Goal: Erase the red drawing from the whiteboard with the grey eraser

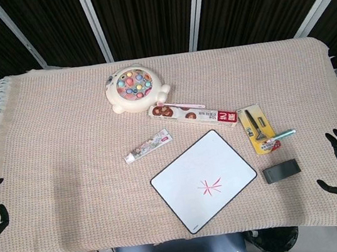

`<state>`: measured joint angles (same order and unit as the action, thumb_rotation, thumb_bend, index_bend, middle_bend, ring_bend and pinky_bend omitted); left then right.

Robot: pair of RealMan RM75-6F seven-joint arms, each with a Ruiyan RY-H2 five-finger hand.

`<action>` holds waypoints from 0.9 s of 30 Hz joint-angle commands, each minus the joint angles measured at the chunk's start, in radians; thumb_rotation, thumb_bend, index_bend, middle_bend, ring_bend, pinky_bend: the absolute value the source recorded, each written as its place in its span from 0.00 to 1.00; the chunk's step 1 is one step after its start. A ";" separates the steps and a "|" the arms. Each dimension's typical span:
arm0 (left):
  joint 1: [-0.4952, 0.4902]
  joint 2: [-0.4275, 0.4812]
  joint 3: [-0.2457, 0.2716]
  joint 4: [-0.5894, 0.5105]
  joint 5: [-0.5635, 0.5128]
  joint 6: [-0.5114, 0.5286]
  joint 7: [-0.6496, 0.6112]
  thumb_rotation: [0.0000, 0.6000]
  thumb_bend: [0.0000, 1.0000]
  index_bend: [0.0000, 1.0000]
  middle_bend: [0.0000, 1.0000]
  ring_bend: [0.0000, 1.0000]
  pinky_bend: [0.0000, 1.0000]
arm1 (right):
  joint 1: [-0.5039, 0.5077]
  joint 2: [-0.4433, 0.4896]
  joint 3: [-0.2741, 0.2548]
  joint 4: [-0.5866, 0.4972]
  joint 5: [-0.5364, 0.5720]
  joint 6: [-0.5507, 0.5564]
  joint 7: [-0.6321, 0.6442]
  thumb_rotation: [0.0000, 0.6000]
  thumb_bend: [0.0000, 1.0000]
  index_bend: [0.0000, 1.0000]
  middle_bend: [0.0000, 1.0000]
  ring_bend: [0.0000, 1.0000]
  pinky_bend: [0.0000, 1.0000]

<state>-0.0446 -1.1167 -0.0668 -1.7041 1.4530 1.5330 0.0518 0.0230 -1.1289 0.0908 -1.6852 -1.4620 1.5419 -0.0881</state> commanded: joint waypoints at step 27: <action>0.002 0.001 -0.002 -0.005 -0.004 0.001 -0.004 1.00 0.64 0.16 0.09 0.02 0.00 | 0.008 0.018 -0.021 -0.007 -0.018 -0.039 0.045 1.00 0.08 0.00 0.00 0.00 0.14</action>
<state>-0.0429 -1.1154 -0.0686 -1.7089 1.4489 1.5343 0.0482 0.0276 -1.1204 0.0792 -1.6874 -1.4701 1.5183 -0.0639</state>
